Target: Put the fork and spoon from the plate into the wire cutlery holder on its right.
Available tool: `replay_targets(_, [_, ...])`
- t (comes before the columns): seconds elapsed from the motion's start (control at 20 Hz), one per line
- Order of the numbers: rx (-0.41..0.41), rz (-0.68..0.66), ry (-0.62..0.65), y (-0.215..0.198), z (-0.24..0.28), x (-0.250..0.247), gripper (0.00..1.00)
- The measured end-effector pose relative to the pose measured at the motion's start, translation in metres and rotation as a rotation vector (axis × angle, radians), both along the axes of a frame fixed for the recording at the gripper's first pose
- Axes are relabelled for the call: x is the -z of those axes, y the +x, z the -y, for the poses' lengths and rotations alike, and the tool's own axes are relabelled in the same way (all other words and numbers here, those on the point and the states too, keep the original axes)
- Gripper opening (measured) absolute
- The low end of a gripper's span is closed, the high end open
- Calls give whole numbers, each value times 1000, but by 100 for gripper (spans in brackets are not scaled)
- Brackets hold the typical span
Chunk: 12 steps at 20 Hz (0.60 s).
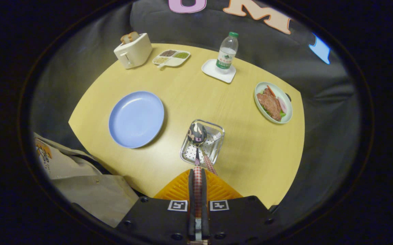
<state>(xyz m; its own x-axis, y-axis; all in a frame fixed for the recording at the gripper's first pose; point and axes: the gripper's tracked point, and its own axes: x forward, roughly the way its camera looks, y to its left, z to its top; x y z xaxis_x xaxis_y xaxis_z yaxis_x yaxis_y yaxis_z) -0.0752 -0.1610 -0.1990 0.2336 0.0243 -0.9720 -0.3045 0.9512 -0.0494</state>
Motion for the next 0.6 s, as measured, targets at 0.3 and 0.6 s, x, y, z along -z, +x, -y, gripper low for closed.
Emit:
replay_targets(0.3, [-2, -46, -44, -2, 3, 17, 10])
replay_targets(0.6, [-18, -96, -77, 2, -3, 29, 10])
